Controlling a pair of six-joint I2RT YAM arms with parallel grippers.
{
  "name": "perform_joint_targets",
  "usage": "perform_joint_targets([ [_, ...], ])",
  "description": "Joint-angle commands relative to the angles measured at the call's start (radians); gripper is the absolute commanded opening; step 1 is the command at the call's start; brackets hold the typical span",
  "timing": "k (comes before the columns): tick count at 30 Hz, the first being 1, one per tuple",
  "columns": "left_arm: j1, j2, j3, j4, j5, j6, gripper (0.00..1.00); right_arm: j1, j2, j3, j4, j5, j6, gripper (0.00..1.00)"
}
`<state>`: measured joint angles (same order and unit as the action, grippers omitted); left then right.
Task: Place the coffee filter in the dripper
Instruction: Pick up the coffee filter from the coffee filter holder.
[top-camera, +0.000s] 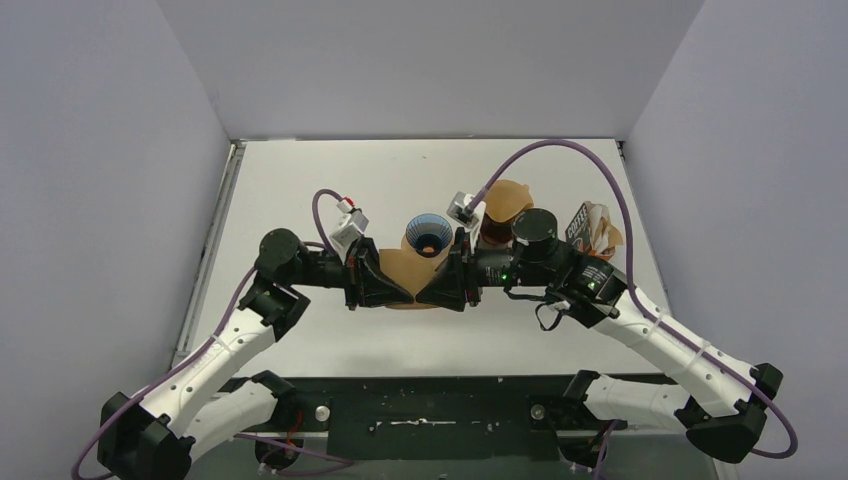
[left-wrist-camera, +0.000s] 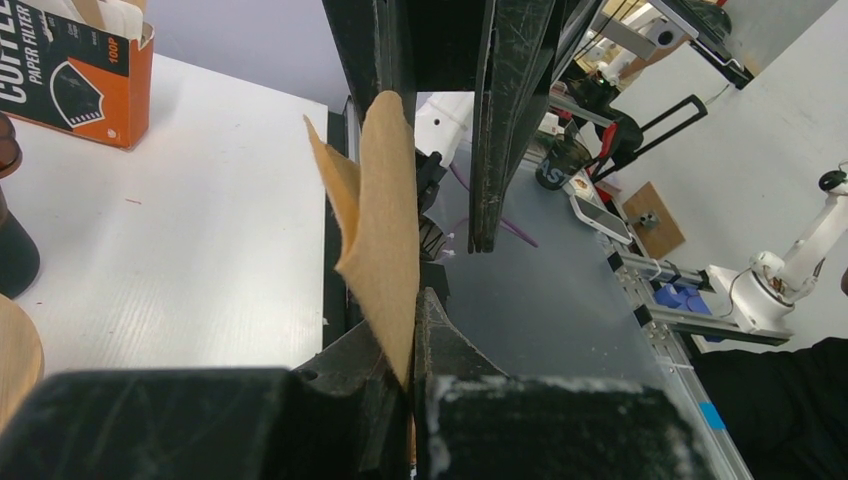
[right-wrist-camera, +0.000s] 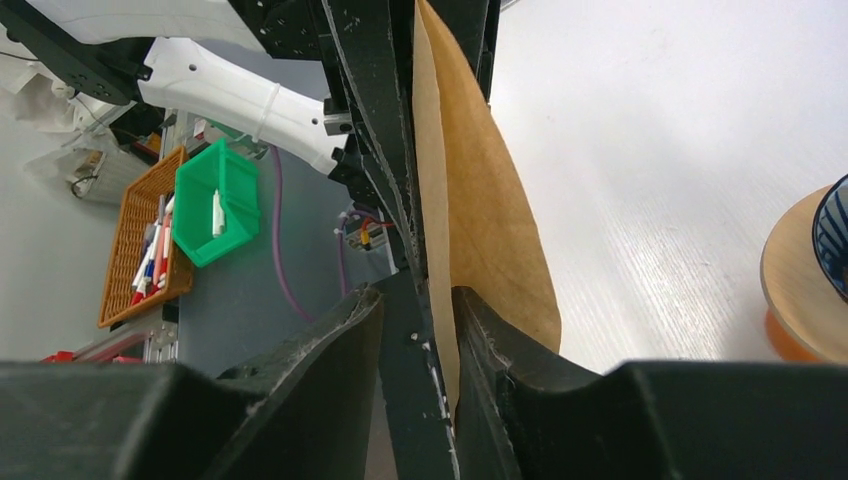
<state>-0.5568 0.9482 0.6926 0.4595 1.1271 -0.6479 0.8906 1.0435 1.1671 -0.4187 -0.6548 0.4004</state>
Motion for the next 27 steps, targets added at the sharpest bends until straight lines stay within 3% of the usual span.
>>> perform_joint_targets([
  [1, -0.009, -0.017, 0.030, 0.036, 0.020, -0.007, 0.00, 0.009, 0.005, 0.042, 0.088, 0.025, -0.015, 0.31],
  [13, -0.011, -0.023, 0.027, 0.044, 0.013, -0.014, 0.00, 0.028, 0.031, 0.045, 0.058, 0.035, -0.031, 0.24],
  [23, -0.012, -0.027, 0.024, 0.049, 0.017, -0.018, 0.00, 0.037, 0.002, 0.024, 0.071, 0.049, -0.024, 0.00],
  [27, -0.012, -0.028, 0.024, 0.047, 0.012, -0.019, 0.00, 0.044, -0.005, 0.025, 0.070, 0.063, -0.026, 0.00],
])
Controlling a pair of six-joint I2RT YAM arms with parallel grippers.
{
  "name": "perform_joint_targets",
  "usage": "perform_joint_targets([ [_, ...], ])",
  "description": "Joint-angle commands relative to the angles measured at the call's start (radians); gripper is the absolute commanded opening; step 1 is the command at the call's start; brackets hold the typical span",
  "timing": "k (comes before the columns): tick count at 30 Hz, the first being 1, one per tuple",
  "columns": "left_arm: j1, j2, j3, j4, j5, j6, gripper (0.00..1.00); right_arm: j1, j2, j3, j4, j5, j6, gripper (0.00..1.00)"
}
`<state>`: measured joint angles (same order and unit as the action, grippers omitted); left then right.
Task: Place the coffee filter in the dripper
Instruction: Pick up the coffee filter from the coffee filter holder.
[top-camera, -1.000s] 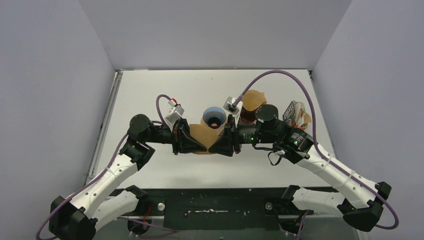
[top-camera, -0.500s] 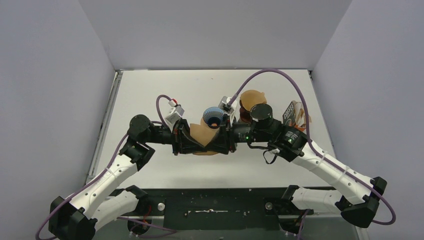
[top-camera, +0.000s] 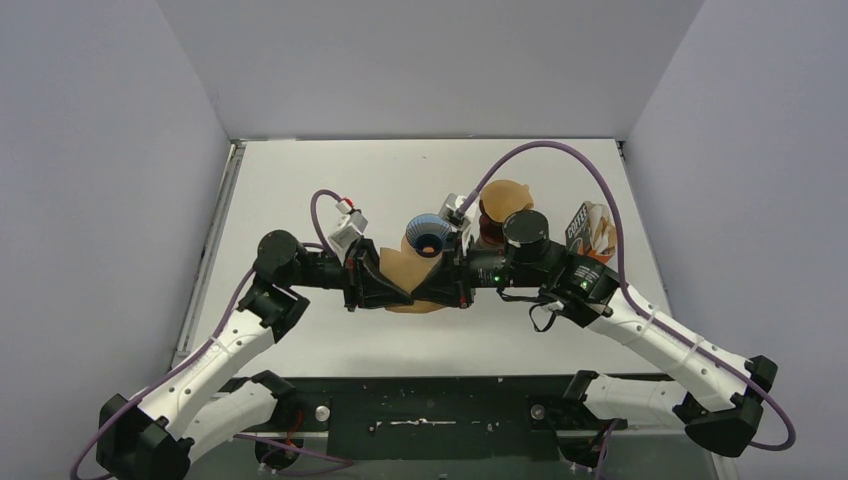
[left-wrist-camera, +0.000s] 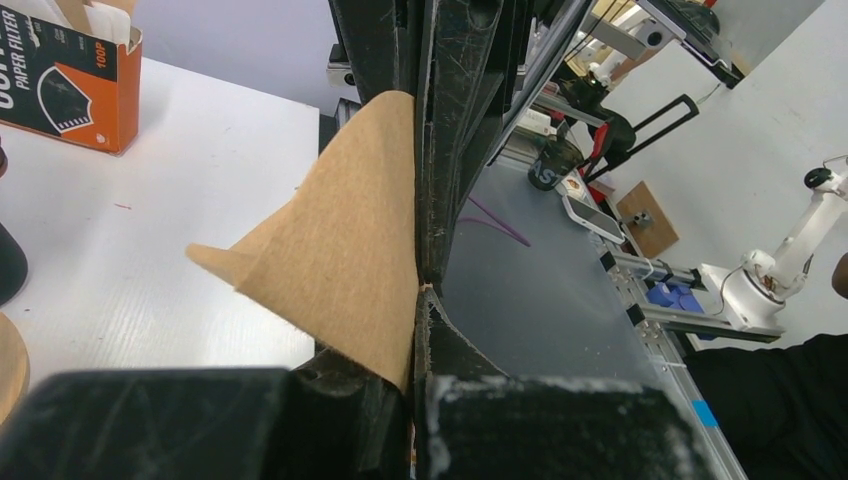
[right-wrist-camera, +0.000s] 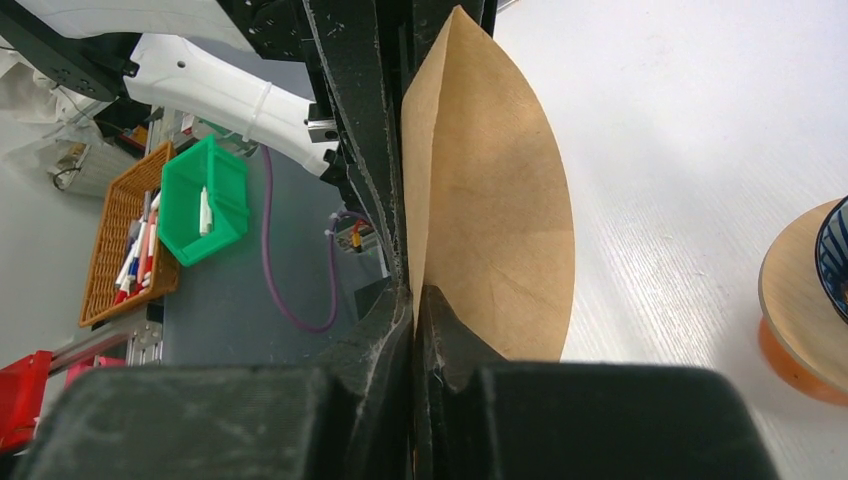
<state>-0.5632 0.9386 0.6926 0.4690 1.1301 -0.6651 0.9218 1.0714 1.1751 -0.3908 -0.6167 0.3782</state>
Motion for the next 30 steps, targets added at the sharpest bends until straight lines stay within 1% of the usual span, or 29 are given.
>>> perform_joint_targets([
  [1, -0.006, -0.020, 0.023, 0.036, 0.005, -0.002, 0.00, 0.015, -0.034, 0.017, 0.038, 0.029, -0.007, 0.00],
  [3, -0.006, -0.020, 0.024, 0.031, 0.000, -0.002, 0.12, 0.018, -0.039, 0.022, 0.021, 0.040, -0.015, 0.00],
  [5, -0.006, -0.024, 0.028, 0.018, -0.010, 0.003, 0.29, 0.022, -0.043, 0.031, -0.003, 0.052, -0.028, 0.00],
  [7, -0.006, -0.030, 0.031, -0.007, -0.020, 0.015, 0.39, 0.023, -0.046, 0.041, -0.034, 0.067, -0.045, 0.00],
  [8, -0.006, -0.034, 0.037, -0.029, -0.029, 0.029, 0.42, 0.025, -0.048, 0.049, -0.049, 0.074, -0.055, 0.00],
  [10, -0.005, -0.041, 0.069, -0.125, -0.059, 0.084, 0.45, 0.027, -0.050, 0.064, -0.078, 0.089, -0.081, 0.00],
  [13, -0.006, -0.039, 0.130, -0.310, -0.121, 0.209, 0.48, 0.031, -0.046, 0.082, -0.121, 0.102, -0.135, 0.00],
  [19, -0.006, -0.035, 0.205, -0.525, -0.248, 0.301, 0.51, 0.040, -0.022, 0.133, -0.224, 0.168, -0.276, 0.00],
  [24, -0.006, -0.073, 0.253, -0.595, -0.286, 0.321, 0.55, 0.052, -0.006, 0.160, -0.302, 0.243, -0.406, 0.00],
  [30, -0.006, -0.091, 0.360, -0.766, -0.349, 0.403, 0.58, 0.102, 0.024, 0.168, -0.365, 0.341, -0.588, 0.00],
])
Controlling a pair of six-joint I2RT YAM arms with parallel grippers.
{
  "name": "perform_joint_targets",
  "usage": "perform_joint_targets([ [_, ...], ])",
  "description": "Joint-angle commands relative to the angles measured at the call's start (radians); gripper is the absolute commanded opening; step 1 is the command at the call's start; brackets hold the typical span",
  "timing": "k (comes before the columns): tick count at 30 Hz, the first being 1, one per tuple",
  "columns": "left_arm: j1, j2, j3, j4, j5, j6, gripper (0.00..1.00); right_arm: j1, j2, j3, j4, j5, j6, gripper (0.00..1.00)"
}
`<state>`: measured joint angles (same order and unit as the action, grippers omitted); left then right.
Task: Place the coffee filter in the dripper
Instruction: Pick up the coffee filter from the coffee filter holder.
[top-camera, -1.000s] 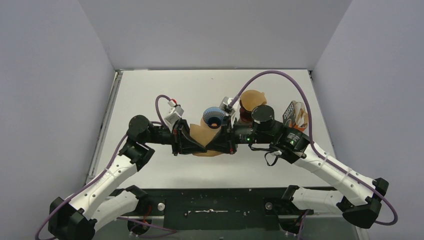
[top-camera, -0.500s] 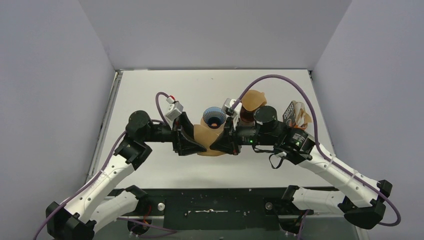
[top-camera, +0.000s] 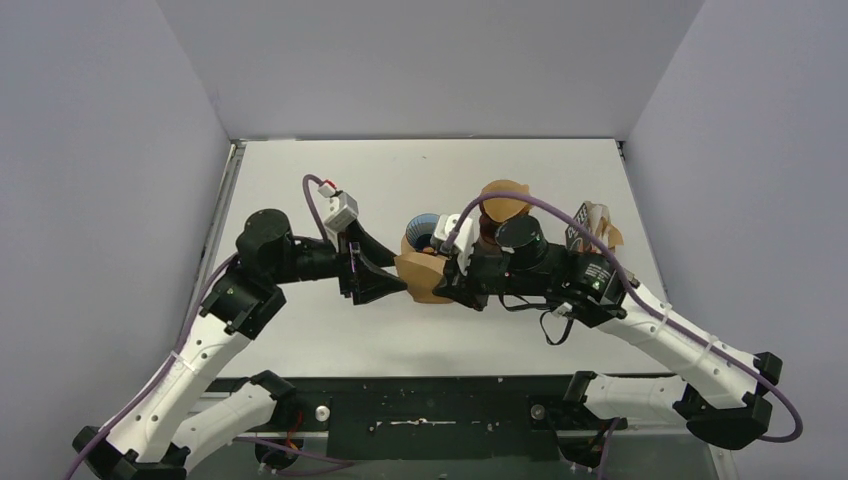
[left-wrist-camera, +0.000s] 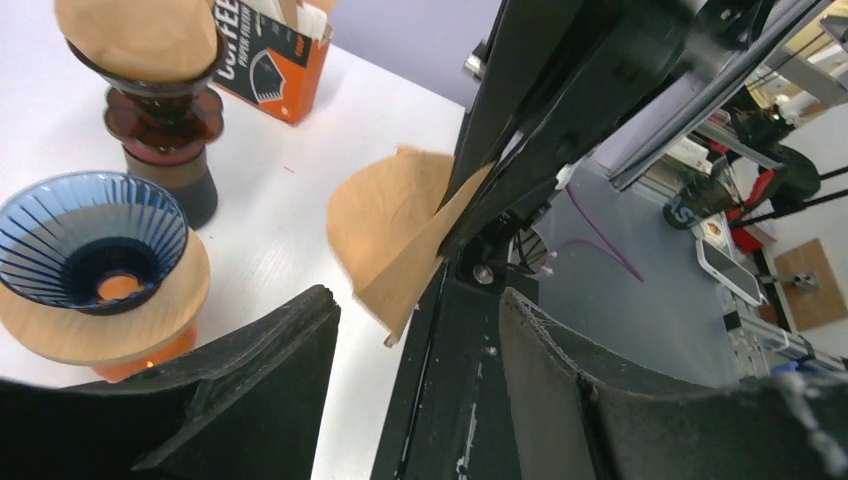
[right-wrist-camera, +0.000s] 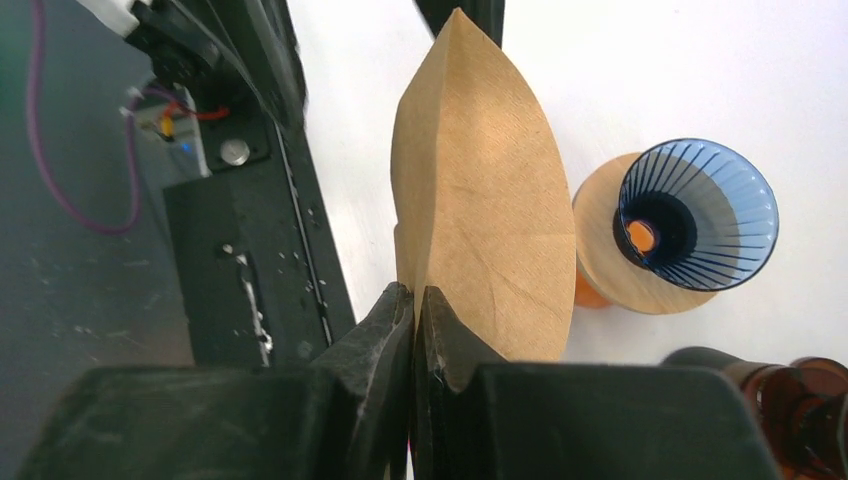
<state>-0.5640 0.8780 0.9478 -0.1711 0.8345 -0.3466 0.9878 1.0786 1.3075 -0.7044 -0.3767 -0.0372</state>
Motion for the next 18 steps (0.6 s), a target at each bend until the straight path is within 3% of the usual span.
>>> perform_joint_targets([
  [1, -0.005, -0.030, 0.121, -0.149, -0.068, 0.096, 0.58, 0.046, 0.020, 0.033, -0.061, 0.116, -0.204, 0.00],
  [8, -0.005, -0.013, 0.197, -0.296, -0.126, 0.156, 0.59, 0.114, 0.012, -0.005, -0.062, 0.147, -0.451, 0.00],
  [18, -0.023, 0.047, 0.233, -0.373, -0.121, 0.187, 0.59, 0.162, 0.012, -0.020, -0.102, 0.132, -0.786, 0.00],
])
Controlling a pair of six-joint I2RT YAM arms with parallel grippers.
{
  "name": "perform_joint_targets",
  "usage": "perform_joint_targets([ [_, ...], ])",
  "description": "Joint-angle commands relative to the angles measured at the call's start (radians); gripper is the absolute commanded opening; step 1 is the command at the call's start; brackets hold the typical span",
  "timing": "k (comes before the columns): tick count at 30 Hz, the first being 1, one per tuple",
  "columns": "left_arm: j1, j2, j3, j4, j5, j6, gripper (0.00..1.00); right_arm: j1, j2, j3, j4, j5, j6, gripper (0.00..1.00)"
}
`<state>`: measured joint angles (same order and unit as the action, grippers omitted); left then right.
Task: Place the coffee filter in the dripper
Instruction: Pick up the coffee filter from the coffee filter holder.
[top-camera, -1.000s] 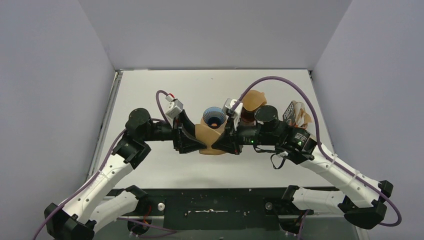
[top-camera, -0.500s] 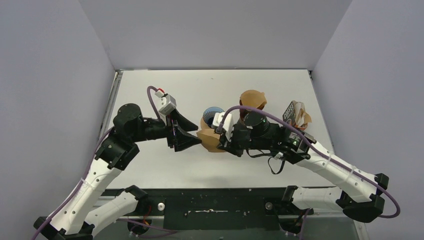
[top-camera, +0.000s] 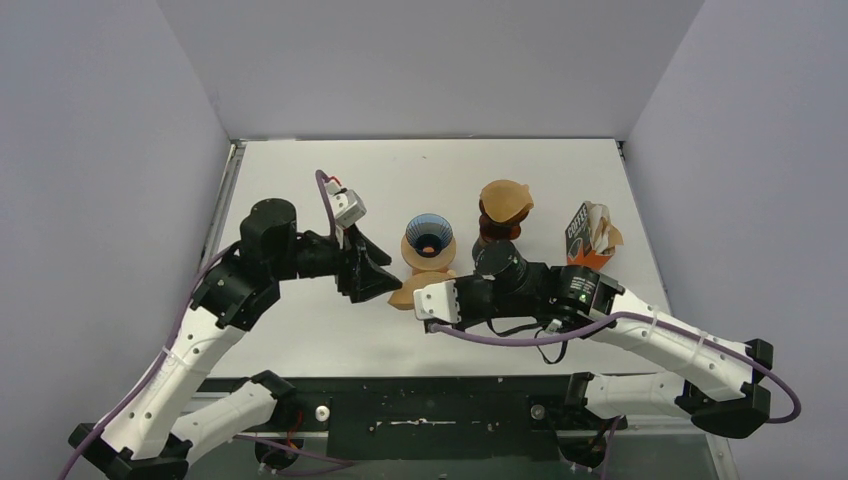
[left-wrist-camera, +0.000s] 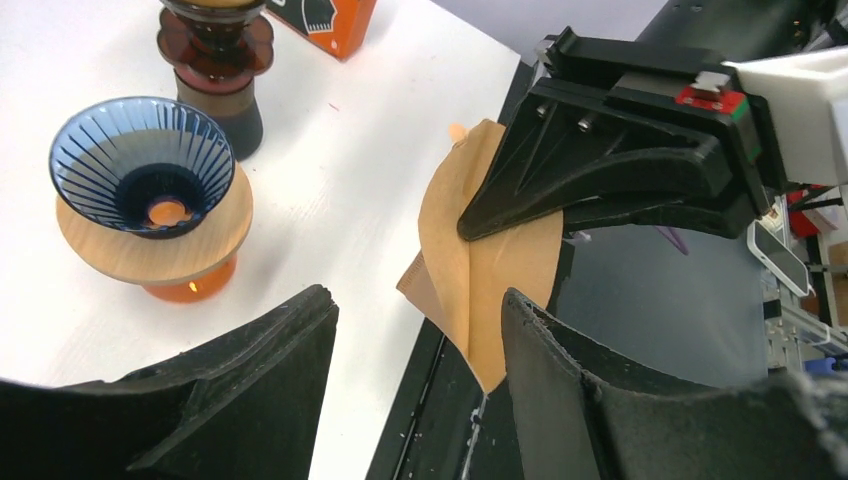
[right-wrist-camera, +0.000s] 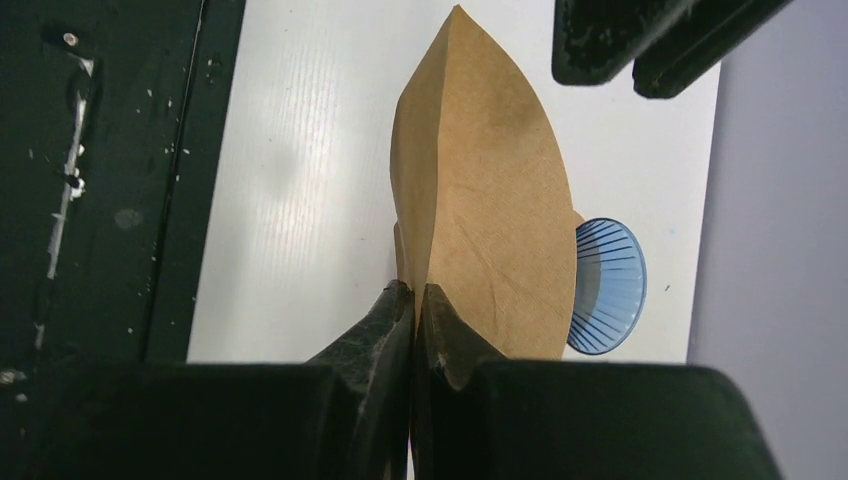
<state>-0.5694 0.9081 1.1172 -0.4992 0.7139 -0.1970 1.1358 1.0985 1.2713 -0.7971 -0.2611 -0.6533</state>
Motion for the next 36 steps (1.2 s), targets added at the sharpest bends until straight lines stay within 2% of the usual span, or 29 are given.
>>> perform_joint_targets([
  [1, -0.026, 0.020, 0.068, -0.047, -0.005, 0.039, 0.59, 0.016, -0.005, 0.016, -0.013, 0.020, -0.189, 0.00],
  [11, -0.116, 0.080, 0.088, -0.100, -0.096, 0.071, 0.59, 0.054, -0.029, -0.064, 0.045, 0.096, -0.379, 0.00],
  [14, -0.125, 0.101, 0.089, -0.109, -0.137, 0.079, 0.59, 0.068, -0.035, -0.073, 0.059, 0.118, -0.399, 0.00],
  [25, -0.184, 0.171, 0.081, -0.087, -0.135, 0.075, 0.57, 0.117, -0.037, -0.093, 0.087, 0.161, -0.429, 0.00],
  [28, -0.201, 0.183, 0.080, -0.085, -0.142, 0.074, 0.49, 0.120, -0.030, -0.095, 0.084, 0.174, -0.435, 0.00],
  [31, -0.214, 0.196, 0.083, -0.091, -0.141, 0.080, 0.31, 0.122, -0.025, -0.094, 0.084, 0.179, -0.437, 0.00],
  [36, -0.236, 0.220, 0.091, -0.100, -0.143, 0.090, 0.07, 0.123, -0.025, -0.098, 0.091, 0.178, -0.440, 0.00],
])
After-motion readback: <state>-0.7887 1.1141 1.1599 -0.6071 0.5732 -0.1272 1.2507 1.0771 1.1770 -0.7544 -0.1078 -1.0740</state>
